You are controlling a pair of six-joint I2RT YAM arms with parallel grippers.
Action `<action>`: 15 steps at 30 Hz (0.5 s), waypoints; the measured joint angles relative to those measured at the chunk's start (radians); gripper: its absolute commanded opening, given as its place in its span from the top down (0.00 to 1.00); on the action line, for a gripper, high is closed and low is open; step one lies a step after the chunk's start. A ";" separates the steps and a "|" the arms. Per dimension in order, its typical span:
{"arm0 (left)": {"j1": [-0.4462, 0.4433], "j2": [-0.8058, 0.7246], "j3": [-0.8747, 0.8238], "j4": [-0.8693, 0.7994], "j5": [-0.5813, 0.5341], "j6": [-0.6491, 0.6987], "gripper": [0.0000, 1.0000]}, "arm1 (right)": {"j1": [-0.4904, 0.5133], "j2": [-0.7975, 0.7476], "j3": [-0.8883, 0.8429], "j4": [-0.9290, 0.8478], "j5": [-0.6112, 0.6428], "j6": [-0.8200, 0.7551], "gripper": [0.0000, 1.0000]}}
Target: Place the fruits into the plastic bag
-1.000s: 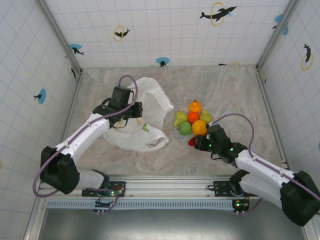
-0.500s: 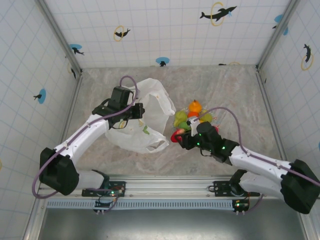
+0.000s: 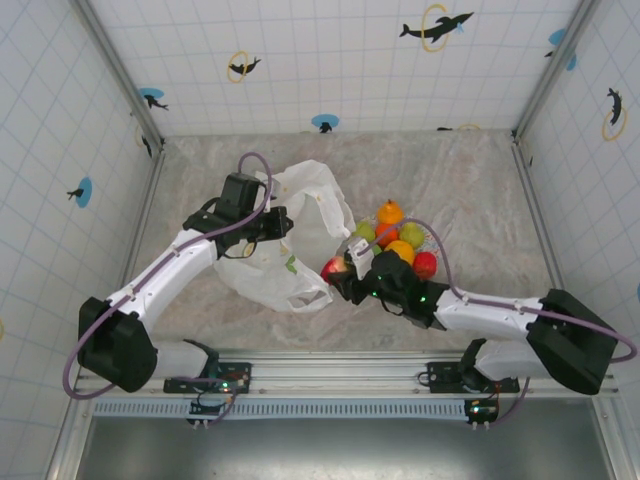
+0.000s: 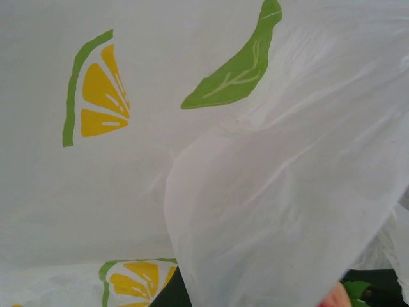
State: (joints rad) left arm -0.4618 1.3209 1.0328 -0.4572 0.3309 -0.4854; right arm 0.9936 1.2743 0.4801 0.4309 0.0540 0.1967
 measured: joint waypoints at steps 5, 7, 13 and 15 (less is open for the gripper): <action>0.000 0.000 0.000 0.001 0.021 -0.033 1.00 | 0.048 0.073 0.002 0.051 0.061 -0.059 0.61; 0.000 0.000 0.000 0.001 0.027 -0.043 1.00 | 0.060 0.098 0.009 0.068 0.084 -0.076 0.61; 0.000 0.002 0.000 0.002 0.042 -0.069 1.00 | 0.070 0.188 0.080 0.097 0.153 -0.135 0.60; 0.000 0.002 0.000 0.002 0.047 -0.073 1.00 | 0.073 0.211 0.103 0.103 0.171 -0.153 0.60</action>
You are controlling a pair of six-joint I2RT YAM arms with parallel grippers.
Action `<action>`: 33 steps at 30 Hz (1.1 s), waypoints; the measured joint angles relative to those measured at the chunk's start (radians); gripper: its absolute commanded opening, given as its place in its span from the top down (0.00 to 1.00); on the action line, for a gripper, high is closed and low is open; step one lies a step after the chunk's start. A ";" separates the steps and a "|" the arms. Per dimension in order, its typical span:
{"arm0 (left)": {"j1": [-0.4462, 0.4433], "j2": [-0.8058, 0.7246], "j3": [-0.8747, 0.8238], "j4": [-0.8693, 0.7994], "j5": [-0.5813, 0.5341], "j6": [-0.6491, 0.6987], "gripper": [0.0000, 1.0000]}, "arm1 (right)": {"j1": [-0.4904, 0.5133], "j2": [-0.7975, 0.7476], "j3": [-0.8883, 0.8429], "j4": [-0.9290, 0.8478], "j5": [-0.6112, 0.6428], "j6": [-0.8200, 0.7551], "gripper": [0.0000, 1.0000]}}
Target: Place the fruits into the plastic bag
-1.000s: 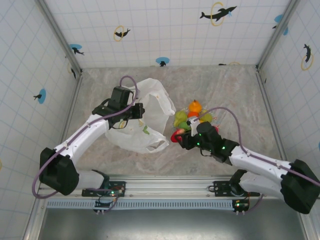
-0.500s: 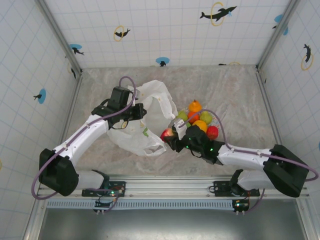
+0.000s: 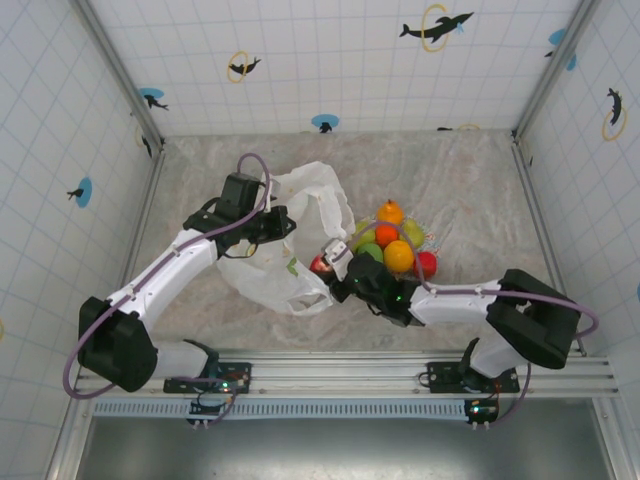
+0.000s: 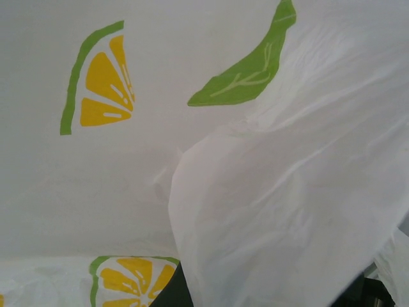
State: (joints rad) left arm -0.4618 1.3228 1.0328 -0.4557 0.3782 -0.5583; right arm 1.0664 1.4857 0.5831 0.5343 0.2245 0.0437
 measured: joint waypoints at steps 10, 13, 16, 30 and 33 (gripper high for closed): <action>0.000 0.011 0.000 0.017 0.046 -0.019 1.00 | -0.017 0.138 0.129 0.006 0.063 -0.027 0.59; 0.000 0.011 0.000 0.027 0.076 -0.024 1.00 | -0.049 0.164 0.161 0.004 0.064 0.034 0.58; 0.000 0.011 0.000 0.046 0.114 -0.038 1.00 | -0.080 0.179 0.185 0.005 0.057 0.121 0.57; 0.000 0.017 0.010 0.143 0.226 -0.101 1.00 | -0.182 0.307 0.315 -0.058 -0.104 0.617 0.56; 0.000 0.022 0.010 0.153 0.233 -0.102 1.00 | -0.185 0.369 0.372 -0.074 -0.151 0.689 0.53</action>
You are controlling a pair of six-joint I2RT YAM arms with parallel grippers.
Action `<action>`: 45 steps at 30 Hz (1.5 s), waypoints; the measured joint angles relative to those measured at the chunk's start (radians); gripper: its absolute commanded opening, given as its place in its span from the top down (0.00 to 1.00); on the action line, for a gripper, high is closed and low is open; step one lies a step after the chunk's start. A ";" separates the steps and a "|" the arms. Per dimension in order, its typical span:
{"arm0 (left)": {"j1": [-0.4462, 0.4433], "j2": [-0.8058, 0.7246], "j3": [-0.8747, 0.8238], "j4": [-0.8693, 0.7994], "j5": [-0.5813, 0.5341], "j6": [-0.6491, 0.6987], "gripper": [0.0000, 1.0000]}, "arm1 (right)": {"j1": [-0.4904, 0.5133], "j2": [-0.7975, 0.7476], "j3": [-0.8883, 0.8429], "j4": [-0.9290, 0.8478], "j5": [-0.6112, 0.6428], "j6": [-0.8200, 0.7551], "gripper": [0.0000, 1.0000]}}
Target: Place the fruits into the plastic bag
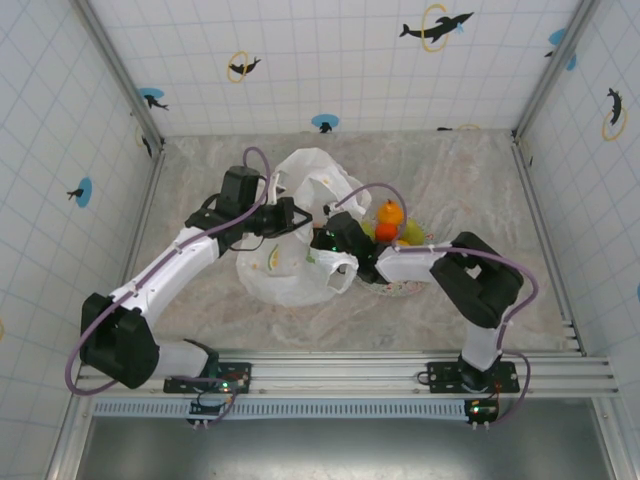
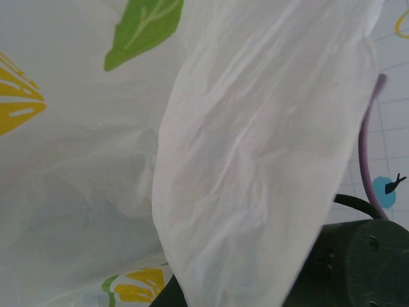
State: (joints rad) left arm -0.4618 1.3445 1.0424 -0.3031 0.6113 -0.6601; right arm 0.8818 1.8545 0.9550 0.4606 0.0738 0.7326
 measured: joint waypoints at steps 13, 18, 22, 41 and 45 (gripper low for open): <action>0.006 0.026 0.000 0.007 -0.002 0.006 1.00 | -0.006 0.066 0.050 0.022 -0.203 0.135 0.32; 0.020 0.031 0.000 0.007 -0.003 0.014 1.00 | -0.007 0.052 0.047 0.029 -0.246 0.137 0.28; 0.050 0.031 0.000 0.006 -0.004 0.037 1.00 | -0.009 0.002 0.018 0.037 -0.267 0.127 0.29; 0.148 0.122 0.159 -0.185 -0.011 0.447 1.00 | 0.007 -0.355 -0.143 -0.185 -0.091 -0.149 0.34; 0.148 0.163 0.174 -0.217 0.032 0.510 1.00 | 0.008 -0.445 -0.186 -0.234 -0.058 -0.223 0.34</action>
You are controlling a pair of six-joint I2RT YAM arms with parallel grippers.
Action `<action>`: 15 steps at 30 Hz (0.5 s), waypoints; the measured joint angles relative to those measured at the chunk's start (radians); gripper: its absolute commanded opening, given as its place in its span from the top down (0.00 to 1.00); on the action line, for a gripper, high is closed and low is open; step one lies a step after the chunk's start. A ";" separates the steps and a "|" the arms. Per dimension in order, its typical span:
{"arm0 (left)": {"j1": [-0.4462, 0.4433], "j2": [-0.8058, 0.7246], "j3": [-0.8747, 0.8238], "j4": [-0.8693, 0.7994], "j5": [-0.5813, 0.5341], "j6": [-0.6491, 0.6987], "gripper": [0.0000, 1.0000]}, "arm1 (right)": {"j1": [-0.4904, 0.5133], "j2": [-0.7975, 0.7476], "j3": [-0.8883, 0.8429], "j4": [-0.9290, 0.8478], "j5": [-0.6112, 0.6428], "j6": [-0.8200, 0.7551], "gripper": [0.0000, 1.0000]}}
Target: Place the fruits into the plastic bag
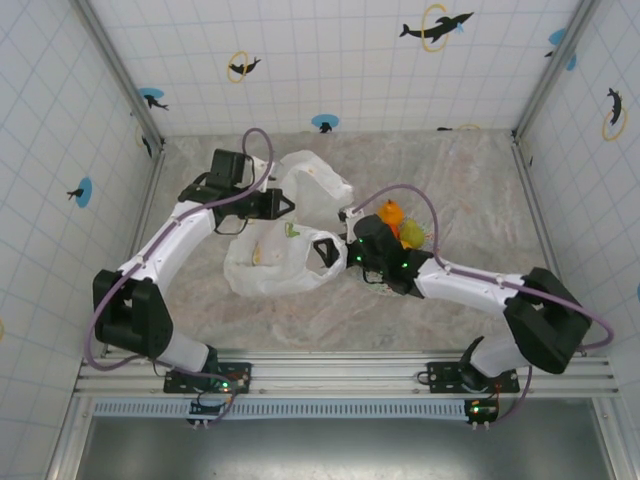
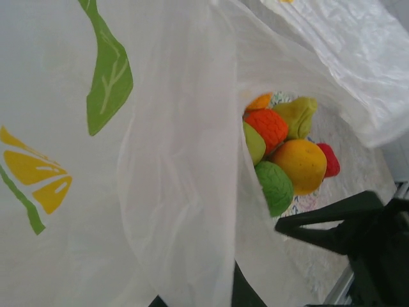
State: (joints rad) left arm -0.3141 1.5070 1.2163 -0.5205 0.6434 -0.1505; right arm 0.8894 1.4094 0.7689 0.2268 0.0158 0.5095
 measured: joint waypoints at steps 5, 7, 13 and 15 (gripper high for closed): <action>0.000 0.010 0.000 -0.017 -0.001 0.050 1.00 | 0.000 -0.134 -0.053 -0.075 0.042 -0.081 0.29; 0.000 0.010 -0.004 -0.016 -0.019 0.066 1.00 | 0.000 -0.187 -0.063 -0.109 0.055 -0.103 0.27; 0.000 0.010 -0.083 0.031 -0.005 0.072 1.00 | -0.001 -0.257 -0.065 -0.174 0.089 -0.124 0.23; 0.000 0.010 -0.097 0.035 -0.003 0.072 1.00 | -0.002 -0.257 -0.065 -0.186 0.093 -0.122 0.23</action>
State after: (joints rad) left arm -0.3141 1.5166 1.1198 -0.4854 0.6407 -0.0780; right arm 0.8879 1.1522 0.7036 0.0410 0.1085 0.3874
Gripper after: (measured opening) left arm 0.041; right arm 0.767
